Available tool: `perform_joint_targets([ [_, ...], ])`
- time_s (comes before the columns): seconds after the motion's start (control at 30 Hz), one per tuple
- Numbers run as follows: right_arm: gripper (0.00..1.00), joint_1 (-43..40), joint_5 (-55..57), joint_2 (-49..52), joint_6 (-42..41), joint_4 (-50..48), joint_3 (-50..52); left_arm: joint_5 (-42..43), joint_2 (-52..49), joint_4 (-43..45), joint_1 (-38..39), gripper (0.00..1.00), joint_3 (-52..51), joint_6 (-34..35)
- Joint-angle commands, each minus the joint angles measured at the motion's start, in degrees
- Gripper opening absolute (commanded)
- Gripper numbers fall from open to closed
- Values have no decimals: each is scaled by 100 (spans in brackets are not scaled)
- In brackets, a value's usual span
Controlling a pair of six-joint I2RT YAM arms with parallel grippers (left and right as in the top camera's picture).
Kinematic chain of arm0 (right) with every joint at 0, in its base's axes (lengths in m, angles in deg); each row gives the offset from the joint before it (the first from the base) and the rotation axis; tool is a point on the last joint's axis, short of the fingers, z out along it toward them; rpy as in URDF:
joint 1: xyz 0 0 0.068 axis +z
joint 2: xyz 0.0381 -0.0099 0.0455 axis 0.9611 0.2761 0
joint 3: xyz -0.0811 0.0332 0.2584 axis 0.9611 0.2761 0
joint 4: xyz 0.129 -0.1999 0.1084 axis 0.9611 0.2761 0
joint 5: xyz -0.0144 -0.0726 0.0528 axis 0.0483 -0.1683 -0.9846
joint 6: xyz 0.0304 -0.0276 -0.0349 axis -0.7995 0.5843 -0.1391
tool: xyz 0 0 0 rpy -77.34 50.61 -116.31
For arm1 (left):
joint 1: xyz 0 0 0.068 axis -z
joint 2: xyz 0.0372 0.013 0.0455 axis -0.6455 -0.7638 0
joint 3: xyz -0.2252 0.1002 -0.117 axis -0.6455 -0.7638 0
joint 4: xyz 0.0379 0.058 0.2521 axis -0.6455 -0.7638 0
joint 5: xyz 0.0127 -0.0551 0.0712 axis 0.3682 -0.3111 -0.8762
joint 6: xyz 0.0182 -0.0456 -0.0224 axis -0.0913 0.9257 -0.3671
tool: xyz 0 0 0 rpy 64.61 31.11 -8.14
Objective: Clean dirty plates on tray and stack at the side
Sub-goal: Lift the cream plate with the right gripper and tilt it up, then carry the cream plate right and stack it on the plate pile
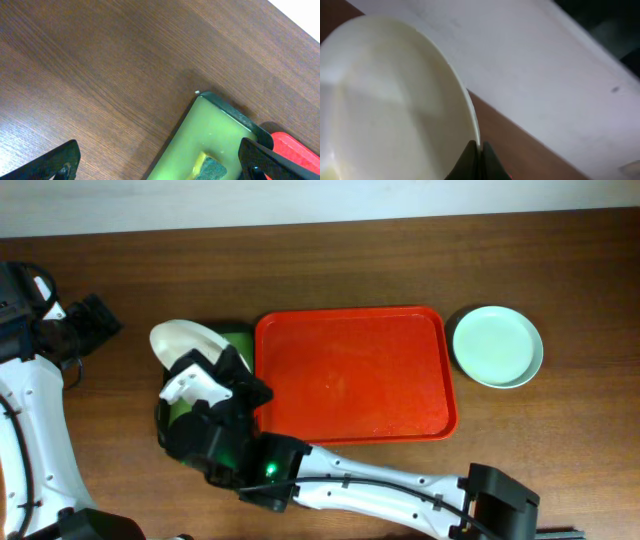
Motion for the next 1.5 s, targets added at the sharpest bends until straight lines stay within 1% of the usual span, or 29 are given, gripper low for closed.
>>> perform_joint_targets([
  [0.0,4,2,527,-140,660,-181,-107,37,79,7,-20,99,68,33],
  [0.13,4,-7,525,-140,627,-188,-107,37,79,7,-20,99,68,33],
  [0.2,4,-42,525,-140,407,-181,-107,37,79,7,-20,99,68,33],
  [0.23,4,-94,522,-140,44,-155,-107,37,79,7,-20,99,68,33],
  [0.3,4,-254,372,-140,-1095,249,-105,37,79,7,-20,99,68,33],
  [0.33,4,-396,-197,-140,-1899,782,-105,37,79,7,-20,99,68,33],
  [0.37,4,-527,-802,-140,-2472,1169,-105,37,79,7,-20,99,68,33],
  [0.4,4,-767,-1738,-136,-3276,1659,-105,37,79,7,-20,99,68,33],
  [0.47,4,-1257,-3060,-133,-4360,2214,-105,37,79,7,-20,99,68,33],
  [0.5,4,-1556,-3764,-133,-4581,2354,-105,37,79,7,-20,99,68,33],
  [0.57,4,-2065,-4669,-186,-4583,2494,-105,37,79,7,-20,99,68,33],
  [0.67,4,-3106,-6201,-446,-4666,2741,-105,37,79,7,-20,99,68,33],
  [0.7,4,-3773,-6966,-540,-4664,2938,-105,37,79,7,-20,99,68,33],
  [0.73,4,-4155,-7335,-560,-4664,3108,-105,37,79,7,-20,99,68,33],
  [0.77,4,-4741,-7785,-560,-4660,3423,-105,37,79,7,-20,99,68,33],
  [0.8,4,-5300,-7991,-551,-4660,3781,-105,37,79,7,-20,99,68,33],
  [0.87,4,-6339,-8035,-542,-4568,4400,-105,37,79,7,-20,99,68,33],
  [0.93,4,-7241,-8030,-520,-4199,4841,-105,37,79,7,-20,99,68,33],
  [1.0,4,-7989,-7984,-505,-3941,5182,-105,37,79,7,-20,99,68,33],
  [1.1,4,-8948,-7447,-437,-3862,5606,-98,37,79,7,-20,99,68,33],
  [1.17,4,-9471,-6782,-350,-3858,5790,-46,37,79,7,-20,99,68,35],
  [1.27,4,-9844,-6367,-330,-3862,5497,334,37,79,7,-20,99,68,33],
  [1.47,4,-9873,-6354,-330,-3866,4701,973,37,79,7,-20,99,68,33],
])
